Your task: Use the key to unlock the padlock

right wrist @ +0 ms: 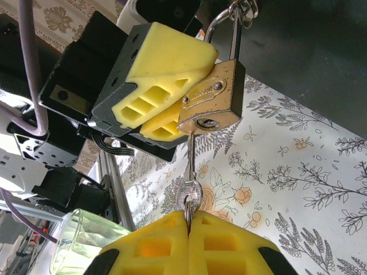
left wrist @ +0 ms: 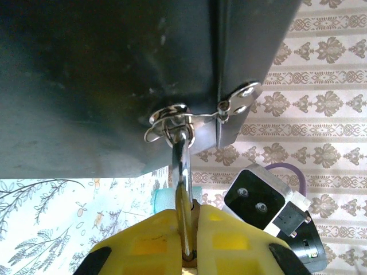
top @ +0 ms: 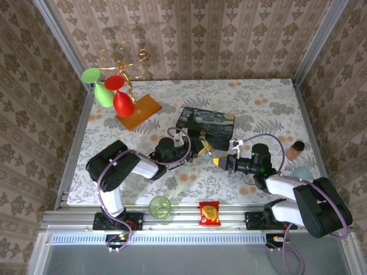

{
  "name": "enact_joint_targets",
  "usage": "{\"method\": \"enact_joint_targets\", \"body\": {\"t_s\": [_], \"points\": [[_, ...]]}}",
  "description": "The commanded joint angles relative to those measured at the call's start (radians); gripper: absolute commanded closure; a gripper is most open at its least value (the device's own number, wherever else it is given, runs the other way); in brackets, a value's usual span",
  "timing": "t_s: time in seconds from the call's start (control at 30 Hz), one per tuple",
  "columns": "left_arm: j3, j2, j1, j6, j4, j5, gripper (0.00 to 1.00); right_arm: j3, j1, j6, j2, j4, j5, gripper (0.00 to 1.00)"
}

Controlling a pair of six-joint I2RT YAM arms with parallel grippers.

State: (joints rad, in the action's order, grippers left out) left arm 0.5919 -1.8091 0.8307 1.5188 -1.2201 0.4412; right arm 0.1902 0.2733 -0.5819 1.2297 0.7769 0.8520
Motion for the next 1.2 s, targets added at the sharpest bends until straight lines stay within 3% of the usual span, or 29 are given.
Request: {"method": "enact_joint_targets", "body": {"t_s": [0.0, 0.5, 0.67, 0.97, 1.17], "points": [[0.031, 0.002, 0.004, -0.004, -0.09, 0.015, 1.0, 0.019, 0.002, 0.021, -0.017, -0.019, -0.005, 1.0], [0.031, 0.015, 0.014, -0.005, -0.09, 0.016, 1.0, 0.018, -0.013, 0.019, -0.016, -0.021, -0.014, 1.0], [-0.003, 0.045, -0.024, -0.005, -0.092, 0.02, 1.0, 0.011, -0.015, 0.024, -0.04, -0.046, -0.035, 1.0], [0.008, 0.013, 0.025, -0.005, -0.093, 0.017, 1.0, 0.018, -0.02, 0.025, -0.023, -0.042, -0.034, 1.0], [0.005, 0.046, -0.008, -0.01, -0.091, 0.022, 1.0, 0.016, -0.02, 0.026, -0.032, -0.053, -0.04, 1.0]]}}
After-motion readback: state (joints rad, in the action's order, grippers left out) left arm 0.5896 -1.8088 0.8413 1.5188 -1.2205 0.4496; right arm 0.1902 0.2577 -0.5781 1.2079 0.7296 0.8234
